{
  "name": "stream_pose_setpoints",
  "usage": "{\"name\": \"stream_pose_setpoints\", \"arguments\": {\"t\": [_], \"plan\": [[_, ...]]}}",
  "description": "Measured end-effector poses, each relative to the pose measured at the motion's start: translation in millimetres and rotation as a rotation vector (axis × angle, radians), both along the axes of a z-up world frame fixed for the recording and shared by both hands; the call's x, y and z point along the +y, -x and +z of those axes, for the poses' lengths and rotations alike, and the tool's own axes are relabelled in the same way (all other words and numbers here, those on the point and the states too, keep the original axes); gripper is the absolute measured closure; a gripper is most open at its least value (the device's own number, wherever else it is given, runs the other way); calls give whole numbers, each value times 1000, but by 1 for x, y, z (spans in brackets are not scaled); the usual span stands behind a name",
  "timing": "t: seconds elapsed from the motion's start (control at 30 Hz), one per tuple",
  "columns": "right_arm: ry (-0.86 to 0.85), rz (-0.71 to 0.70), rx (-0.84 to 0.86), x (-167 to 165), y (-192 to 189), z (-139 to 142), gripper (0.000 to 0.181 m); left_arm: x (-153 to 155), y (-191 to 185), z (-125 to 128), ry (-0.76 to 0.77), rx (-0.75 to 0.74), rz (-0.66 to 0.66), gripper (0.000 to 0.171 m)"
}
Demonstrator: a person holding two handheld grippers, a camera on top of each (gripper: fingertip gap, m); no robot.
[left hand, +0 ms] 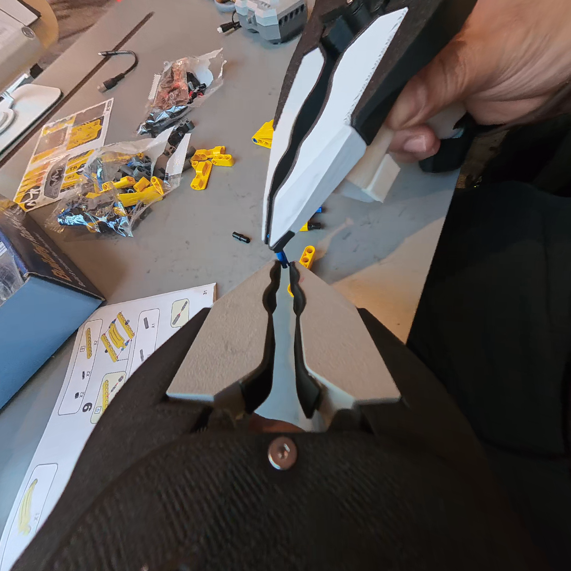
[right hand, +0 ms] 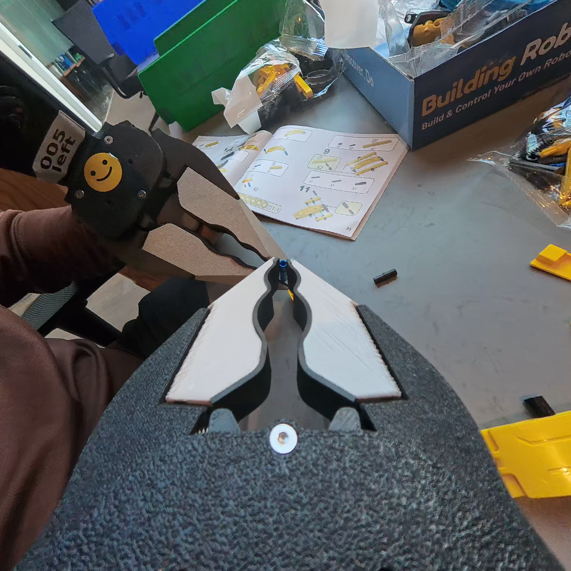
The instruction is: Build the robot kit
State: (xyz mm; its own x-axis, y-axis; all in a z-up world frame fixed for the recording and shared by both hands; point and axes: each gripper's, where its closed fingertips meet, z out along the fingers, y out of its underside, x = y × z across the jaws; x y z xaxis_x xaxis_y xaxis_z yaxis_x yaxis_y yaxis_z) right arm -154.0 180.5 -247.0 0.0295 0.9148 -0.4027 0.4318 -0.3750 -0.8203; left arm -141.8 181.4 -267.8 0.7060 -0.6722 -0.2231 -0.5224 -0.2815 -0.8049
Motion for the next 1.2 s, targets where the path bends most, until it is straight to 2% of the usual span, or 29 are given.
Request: {"name": "stream_pose_setpoints", "arguments": {"t": [0.27, 0.4, 0.57, 0.83, 1.2], "plan": [[26, 8, 11, 0, -1, 0, 178, 0, -1, 0, -5, 7, -4, 169], [31, 16, 11, -3, 0, -1, 177, 1, -3, 2, -25, 8, 4, 160], [16, 15, 9, -2, -2, 0, 178, 3, 0, 3, -30, 4, 23, 170], [-76, 58, -9, -3, -11, 5, 174, 4, 0, 3, -36, 2, 27, 170], [-155, 90, -48, -7, -8, -3, 176, 1, -4, 2, -47, 23, -5, 171]]}}
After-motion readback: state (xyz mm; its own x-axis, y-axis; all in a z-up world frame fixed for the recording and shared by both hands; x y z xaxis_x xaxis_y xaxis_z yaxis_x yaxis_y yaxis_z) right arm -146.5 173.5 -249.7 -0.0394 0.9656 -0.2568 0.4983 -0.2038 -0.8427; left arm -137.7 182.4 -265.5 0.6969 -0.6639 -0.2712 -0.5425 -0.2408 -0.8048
